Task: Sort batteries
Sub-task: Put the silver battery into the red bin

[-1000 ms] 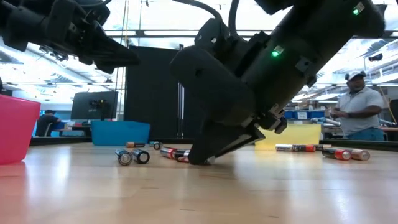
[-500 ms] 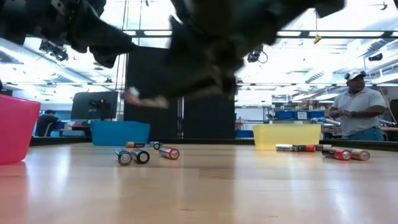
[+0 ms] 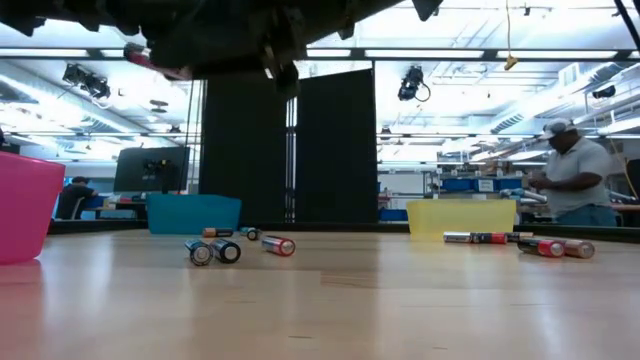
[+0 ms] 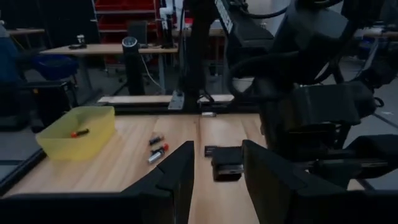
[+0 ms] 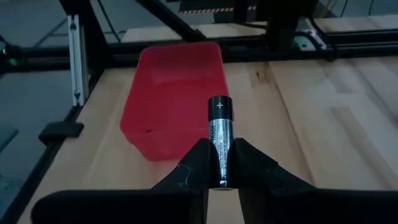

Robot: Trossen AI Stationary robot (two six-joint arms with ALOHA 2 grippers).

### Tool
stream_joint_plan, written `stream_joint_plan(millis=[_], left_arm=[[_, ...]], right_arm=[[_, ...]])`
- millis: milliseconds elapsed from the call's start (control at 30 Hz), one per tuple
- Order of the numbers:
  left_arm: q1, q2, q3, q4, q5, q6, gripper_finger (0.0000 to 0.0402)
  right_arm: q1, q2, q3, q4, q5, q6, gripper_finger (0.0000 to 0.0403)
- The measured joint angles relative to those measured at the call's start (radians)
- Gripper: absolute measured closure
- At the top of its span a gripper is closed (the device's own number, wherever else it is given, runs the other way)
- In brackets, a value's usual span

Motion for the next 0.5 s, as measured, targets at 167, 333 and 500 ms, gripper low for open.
stream_joint_plan(millis=[167,333,500], left_arm=[[0.0,-0.035,0.0,-0.169,0.093,-0.042,0.0259],[-0.001,-0.018,-0.001,-0.302,0.198,-0.115,0.0259],[-0.001,0.038,-0.001,-0.333,0.241,-0.202,0.0259]], right_arm=[[-0.006,0.001,0.007,-0.034,-0.016,-0.037,0.0342],[-0.022,0.001,0.007,-0.103,-0.019,-0.039,0.0342],[-0.04,0.001,0.007,-0.116,-0.019,-0.069,0.0342]])
